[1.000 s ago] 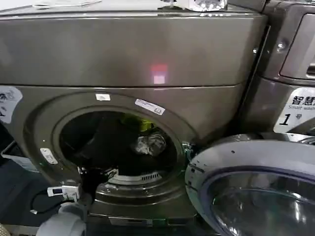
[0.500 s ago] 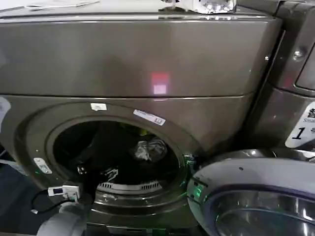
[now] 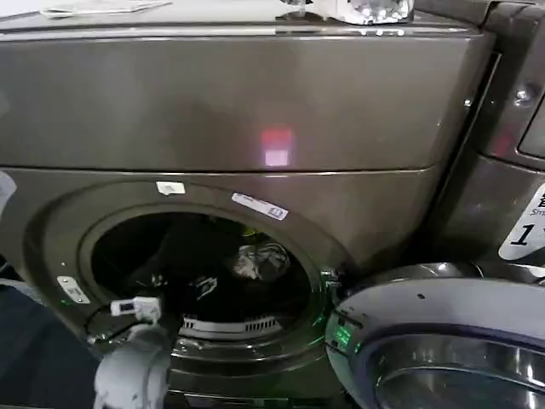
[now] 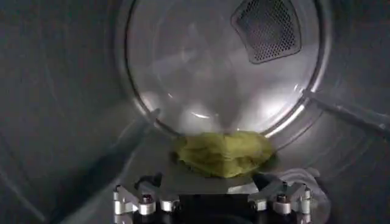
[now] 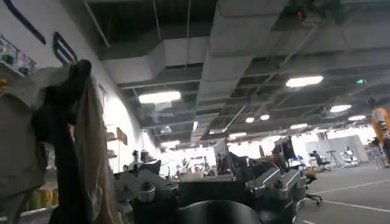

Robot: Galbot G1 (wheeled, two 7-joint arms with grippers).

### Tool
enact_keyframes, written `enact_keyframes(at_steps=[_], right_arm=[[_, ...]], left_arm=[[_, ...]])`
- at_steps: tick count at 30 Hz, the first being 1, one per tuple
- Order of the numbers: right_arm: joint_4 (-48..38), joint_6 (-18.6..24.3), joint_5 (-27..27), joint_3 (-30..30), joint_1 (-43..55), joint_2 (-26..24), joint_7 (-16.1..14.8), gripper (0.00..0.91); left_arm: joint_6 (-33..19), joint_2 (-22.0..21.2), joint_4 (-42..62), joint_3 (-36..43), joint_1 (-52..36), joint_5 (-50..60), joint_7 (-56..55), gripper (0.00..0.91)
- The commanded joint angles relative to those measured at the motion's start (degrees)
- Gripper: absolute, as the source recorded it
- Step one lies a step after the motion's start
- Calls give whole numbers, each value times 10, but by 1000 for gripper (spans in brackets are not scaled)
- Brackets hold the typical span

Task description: Grasp the clothes from the dryer.

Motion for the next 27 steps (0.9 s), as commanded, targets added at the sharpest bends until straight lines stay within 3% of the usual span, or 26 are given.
enact_keyframes(at_steps=[1, 2, 4, 6, 8, 10, 27], right_arm=[[2, 0, 0, -1, -5, -1, 0, 907], [2, 0, 0, 0, -5, -3, 0, 907], [4, 0, 0, -1, -5, -4, 0, 907], [9, 0, 0, -6, -4, -3, 1, 907], [12, 0, 0, -8, -4, -3, 1, 907], [13, 0, 0, -10, -4, -4, 1, 907], [26, 0, -2, -28, 3, -12, 3, 907]], left_arm=[[-108, 1, 168, -5, -101, 300, 236, 907], [-150, 2, 170, -14, -101, 398, 294, 907], [-186, 2, 175, -18, -108, 469, 363, 907], [-270, 2, 183, -32, -117, 552, 447, 907], [-316, 3, 191, -38, -130, 660, 507, 907], [-367, 2, 206, -45, -149, 686, 534, 907], [-463, -5, 305, -62, -256, 682, 726, 907]])
